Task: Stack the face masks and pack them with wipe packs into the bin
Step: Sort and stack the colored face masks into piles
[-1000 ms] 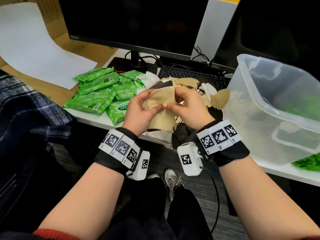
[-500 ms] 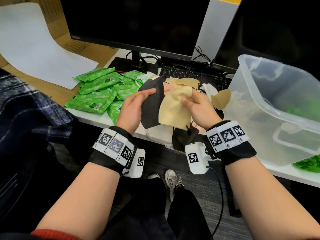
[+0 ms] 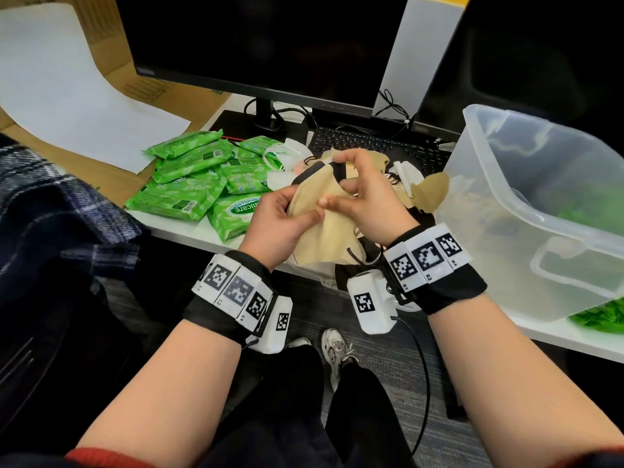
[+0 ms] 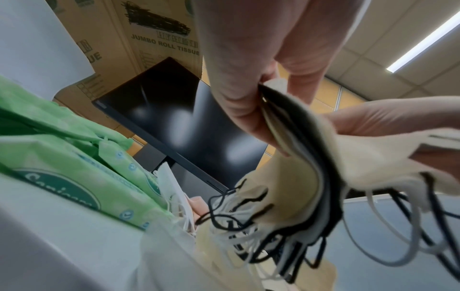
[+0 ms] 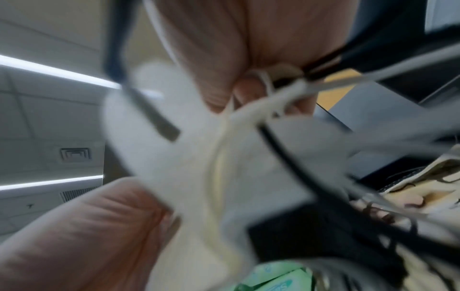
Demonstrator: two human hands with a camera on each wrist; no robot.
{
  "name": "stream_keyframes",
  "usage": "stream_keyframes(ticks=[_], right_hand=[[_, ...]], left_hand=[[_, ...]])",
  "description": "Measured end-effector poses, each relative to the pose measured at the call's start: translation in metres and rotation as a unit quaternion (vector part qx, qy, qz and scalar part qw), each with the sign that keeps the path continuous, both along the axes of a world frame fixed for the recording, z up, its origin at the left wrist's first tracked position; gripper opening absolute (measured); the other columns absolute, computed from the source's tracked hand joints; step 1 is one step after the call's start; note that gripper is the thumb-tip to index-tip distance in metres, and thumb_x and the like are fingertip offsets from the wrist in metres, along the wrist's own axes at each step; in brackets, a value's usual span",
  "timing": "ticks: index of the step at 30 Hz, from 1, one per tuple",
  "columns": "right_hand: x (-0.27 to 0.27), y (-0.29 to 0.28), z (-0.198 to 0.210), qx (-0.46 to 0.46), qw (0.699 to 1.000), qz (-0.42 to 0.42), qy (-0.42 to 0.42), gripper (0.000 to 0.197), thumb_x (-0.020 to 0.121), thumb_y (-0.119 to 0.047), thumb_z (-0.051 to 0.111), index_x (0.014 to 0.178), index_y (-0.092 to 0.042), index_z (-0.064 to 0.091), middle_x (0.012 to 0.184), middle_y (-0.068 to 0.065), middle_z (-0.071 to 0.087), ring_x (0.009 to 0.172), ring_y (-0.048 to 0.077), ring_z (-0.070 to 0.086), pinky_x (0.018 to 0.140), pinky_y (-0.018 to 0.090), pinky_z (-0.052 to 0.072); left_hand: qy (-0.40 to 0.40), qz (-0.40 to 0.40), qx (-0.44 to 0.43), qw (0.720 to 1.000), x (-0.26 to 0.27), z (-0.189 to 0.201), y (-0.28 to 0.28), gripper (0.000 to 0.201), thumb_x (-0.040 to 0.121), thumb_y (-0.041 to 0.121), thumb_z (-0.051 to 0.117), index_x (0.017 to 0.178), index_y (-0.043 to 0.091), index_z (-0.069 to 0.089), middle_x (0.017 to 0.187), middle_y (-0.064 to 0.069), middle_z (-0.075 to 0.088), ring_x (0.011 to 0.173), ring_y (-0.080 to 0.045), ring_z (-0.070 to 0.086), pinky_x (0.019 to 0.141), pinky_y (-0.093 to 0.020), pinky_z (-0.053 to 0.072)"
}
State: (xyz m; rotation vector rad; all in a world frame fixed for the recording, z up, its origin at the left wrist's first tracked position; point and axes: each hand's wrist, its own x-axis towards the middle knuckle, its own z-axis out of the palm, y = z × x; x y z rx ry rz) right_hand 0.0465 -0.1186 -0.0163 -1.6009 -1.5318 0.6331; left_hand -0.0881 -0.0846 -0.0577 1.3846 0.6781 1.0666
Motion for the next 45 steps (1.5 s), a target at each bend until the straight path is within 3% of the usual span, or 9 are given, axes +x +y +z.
stream_keyframes(ticks=[6, 14, 18, 20, 23, 26, 32, 38, 45], right_hand=[[-0.005, -0.005, 0.004, 0.015, 0.999, -0.041, 0.027, 0.031, 0.076, -0.02, 0.073, 0.085, -0.034, 0.047, 0.083, 0.02, 0.068, 0.077, 0.034, 0.065, 0.069, 0.047, 0.055], [-0.004, 0.0, 0.001, 0.015, 1.0, -0.023, 0.012, 0.034, 0.072, -0.022, 0.076, 0.085, -0.032, 0.046, 0.082, 0.029, 0.065, 0.076, 0.044, 0.061, 0.066, 0.045, 0.053], [0.0, 0.0, 0.0, 0.01, 0.997, -0.054, -0.052, 0.038, 0.068, -0.023, 0.081, 0.092, -0.024, 0.051, 0.075, -0.009, 0.055, 0.068, 0.007, 0.05, 0.06, 0.019, 0.038], [0.0, 0.0, 0.002, 0.013, 0.994, -0.06, -0.086, 0.036, 0.067, -0.023, 0.081, 0.089, -0.022, 0.052, 0.072, -0.014, 0.046, 0.066, 0.0, 0.042, 0.057, 0.012, 0.032], [0.003, 0.0, 0.001, 0.03, 0.994, -0.049, -0.088, 0.026, 0.065, -0.022, 0.082, 0.082, -0.017, 0.064, 0.079, -0.001, 0.05, 0.075, 0.012, 0.046, 0.068, 0.026, 0.036], [0.004, -0.001, -0.003, 0.036, 0.998, -0.025, -0.052, 0.026, 0.064, -0.019, 0.082, 0.083, -0.008, 0.069, 0.083, 0.005, 0.064, 0.082, 0.021, 0.058, 0.08, 0.039, 0.048], [0.005, -0.004, -0.006, 0.031, 0.999, -0.013, -0.001, 0.022, 0.063, -0.029, 0.077, 0.076, -0.017, 0.064, 0.083, 0.001, 0.068, 0.087, 0.022, 0.064, 0.086, 0.051, 0.049], [0.022, -0.007, 0.002, 0.023, 0.994, -0.006, 0.108, 0.044, 0.072, 0.004, 0.073, 0.086, -0.023, 0.041, 0.057, -0.007, 0.066, 0.06, 0.009, 0.066, 0.053, 0.023, 0.052], [0.015, -0.007, 0.007, 0.02, 0.987, -0.022, 0.16, 0.055, 0.074, 0.005, 0.07, 0.11, -0.017, 0.035, 0.077, 0.002, 0.064, 0.07, 0.015, 0.066, 0.062, 0.029, 0.055]], left_hand=[[-0.034, -0.004, 0.057, 0.998, 0.002, 0.002, -0.002, 0.057, 0.077, -0.012, 0.058, 0.122, 0.021, 0.048, 0.122, -0.005, 0.057, 0.107, -0.007, 0.058, 0.096, -0.025, 0.047], [-0.048, -0.046, 0.024, 0.998, 0.001, 0.001, -0.004, 0.074, 0.071, -0.008, 0.046, 0.133, 0.03, 0.03, 0.139, -0.01, 0.044, 0.104, -0.011, 0.058, 0.081, -0.019, 0.05], [-0.037, -0.038, 0.031, 0.998, 0.003, -0.002, -0.005, 0.066, 0.068, -0.007, 0.043, 0.123, 0.03, 0.039, 0.141, -0.013, 0.042, 0.125, -0.026, 0.048, 0.103, -0.04, 0.043], [-0.041, -0.031, 0.035, 0.998, 0.003, -0.003, -0.004, 0.065, 0.068, -0.008, 0.043, 0.12, 0.03, 0.041, 0.137, -0.013, 0.045, 0.124, -0.028, 0.048, 0.103, -0.042, 0.042], [-0.051, -0.027, 0.035, 0.998, 0.002, -0.002, -0.002, 0.063, 0.069, -0.011, 0.043, 0.117, 0.029, 0.043, 0.121, -0.005, 0.055, 0.103, -0.014, 0.059, 0.087, -0.028, 0.051], [-0.032, -0.021, 0.041, 0.998, 0.002, -0.003, 0.003, 0.055, 0.073, -0.017, 0.046, 0.109, 0.024, 0.053, 0.114, -0.007, 0.06, 0.101, -0.009, 0.059, 0.092, -0.026, 0.047], [-0.01, -0.026, -0.012, 1.0, 0.002, -0.001, 0.003, 0.037, 0.078, -0.019, 0.047, 0.095, 0.01, 0.063, 0.065, 0.012, 0.069, 0.064, 0.002, 0.063, 0.063, -0.013, 0.048], [-0.057, 0.012, -0.06, 0.997, -0.002, 0.003, 0.009, 0.022, 0.081, -0.007, 0.057, 0.092, 0.01, 0.065, 0.072, 0.007, 0.071, 0.066, -0.005, 0.065, 0.064, -0.017, 0.051], [-0.048, 0.001, -0.055, 0.997, 0.001, 0.003, 0.003, 0.027, 0.078, -0.009, 0.063, 0.1, 0.006, 0.063, 0.081, 0.003, 0.071, 0.073, -0.01, 0.066, 0.072, -0.024, 0.056]])
